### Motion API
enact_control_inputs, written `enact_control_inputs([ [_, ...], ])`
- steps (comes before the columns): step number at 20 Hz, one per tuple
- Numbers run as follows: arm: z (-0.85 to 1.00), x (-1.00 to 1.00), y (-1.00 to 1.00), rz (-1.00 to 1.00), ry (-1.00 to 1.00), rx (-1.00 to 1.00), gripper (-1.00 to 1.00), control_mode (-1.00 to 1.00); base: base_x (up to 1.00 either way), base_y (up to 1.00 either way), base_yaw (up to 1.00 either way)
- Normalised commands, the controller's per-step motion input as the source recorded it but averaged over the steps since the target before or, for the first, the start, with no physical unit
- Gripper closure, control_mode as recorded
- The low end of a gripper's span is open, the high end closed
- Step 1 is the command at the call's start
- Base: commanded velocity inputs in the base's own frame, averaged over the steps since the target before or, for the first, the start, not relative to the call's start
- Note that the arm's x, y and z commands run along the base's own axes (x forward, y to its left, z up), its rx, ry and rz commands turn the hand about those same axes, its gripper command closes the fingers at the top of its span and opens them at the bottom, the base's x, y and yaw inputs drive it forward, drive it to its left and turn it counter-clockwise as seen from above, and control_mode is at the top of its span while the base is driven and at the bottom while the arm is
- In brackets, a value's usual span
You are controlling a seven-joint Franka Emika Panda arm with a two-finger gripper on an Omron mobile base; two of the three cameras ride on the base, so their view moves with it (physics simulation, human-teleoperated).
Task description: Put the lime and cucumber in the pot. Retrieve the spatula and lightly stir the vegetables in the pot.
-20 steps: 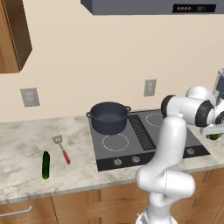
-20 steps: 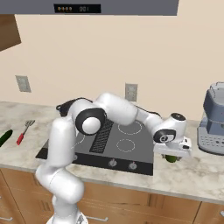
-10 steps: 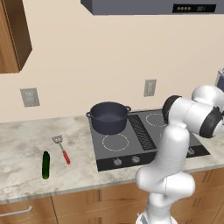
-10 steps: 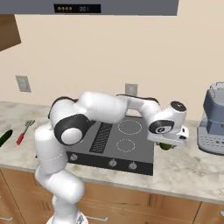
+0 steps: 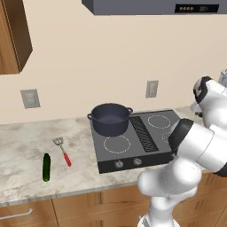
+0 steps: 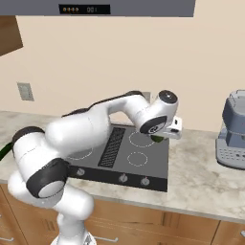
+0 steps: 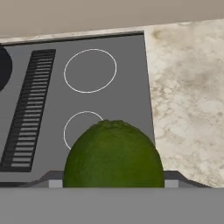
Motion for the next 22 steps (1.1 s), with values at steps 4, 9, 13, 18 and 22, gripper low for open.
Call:
enact_control_inputs([
  [4, 0.88, 0.0, 1.0, 0.01, -0.08, -0.01, 1.0, -1.0, 0.0, 0.0, 0.0],
  [9, 0.55, 0.0, 1.0, 0.11, 0.01, -0.12, 1.0, -1.0, 0.0, 0.0, 0.0],
  [13, 0.07, 0.08, 1.0, 0.04, 0.02, -0.15, 1.0, -1.0, 0.0, 0.0, 0.0],
  [18, 0.02, 0.1, 1.0, 0.0, 0.03, -0.09, 1.0, -1.0, 0.0, 0.0, 0.0],
  [22, 0.01, 0.0, 1.0, 0.0, -0.01, -0.01, 1.0, -1.0, 0.0, 0.0, 0.0],
])
